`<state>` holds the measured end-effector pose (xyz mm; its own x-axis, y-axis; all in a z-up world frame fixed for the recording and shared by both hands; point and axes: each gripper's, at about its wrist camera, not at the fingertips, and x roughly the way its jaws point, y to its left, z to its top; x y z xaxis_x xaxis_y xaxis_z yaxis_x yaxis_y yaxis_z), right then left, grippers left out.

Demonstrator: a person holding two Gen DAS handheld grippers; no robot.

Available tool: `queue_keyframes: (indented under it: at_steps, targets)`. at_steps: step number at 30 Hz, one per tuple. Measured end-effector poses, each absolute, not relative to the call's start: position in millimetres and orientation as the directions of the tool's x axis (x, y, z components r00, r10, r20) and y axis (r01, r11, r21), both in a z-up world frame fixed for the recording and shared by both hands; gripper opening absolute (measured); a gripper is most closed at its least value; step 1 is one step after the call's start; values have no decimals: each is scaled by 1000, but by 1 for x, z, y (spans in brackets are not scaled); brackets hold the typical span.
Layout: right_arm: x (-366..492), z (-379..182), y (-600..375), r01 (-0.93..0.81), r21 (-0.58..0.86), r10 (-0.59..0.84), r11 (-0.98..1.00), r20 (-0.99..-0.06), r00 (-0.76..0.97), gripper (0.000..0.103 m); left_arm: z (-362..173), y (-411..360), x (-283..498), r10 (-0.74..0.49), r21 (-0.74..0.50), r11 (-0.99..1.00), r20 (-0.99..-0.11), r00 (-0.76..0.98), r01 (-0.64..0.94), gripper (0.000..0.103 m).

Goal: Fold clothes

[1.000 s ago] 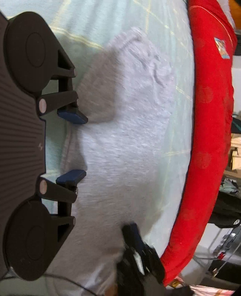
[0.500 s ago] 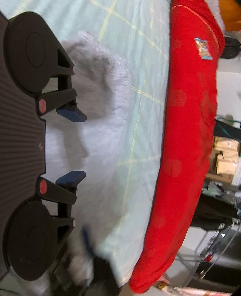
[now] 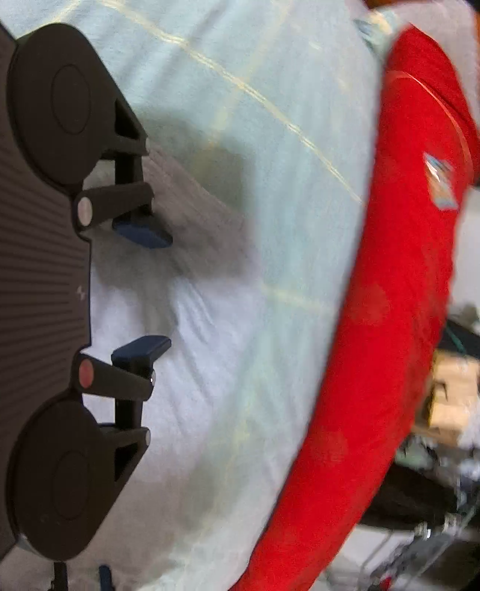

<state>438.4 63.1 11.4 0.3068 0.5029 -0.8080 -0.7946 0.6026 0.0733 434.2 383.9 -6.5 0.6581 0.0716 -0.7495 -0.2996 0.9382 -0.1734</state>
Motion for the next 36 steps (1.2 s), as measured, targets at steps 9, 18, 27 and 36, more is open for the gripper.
queue_keyframes:
  at_steps: [9, 18, 27, 36]
  targets:
    - [435, 6, 68, -786, 63, 498, 615, -804, 325, 80, -36, 382, 476, 137, -96, 947, -744, 654, -307, 60]
    - [438, 1, 70, -784, 71, 508, 617, -797, 328, 92, -8, 367, 420, 82, -82, 976, -721, 688, -201, 58]
    - [435, 4, 71, -781, 43, 479, 623, -810, 338, 93, -39, 343, 385, 63, 14, 996, -782, 620, -84, 66]
    - [415, 32, 63, -783, -24, 438, 622, -818, 373, 93, -19, 331, 412, 59, 20, 998, -747, 662, -66, 65]
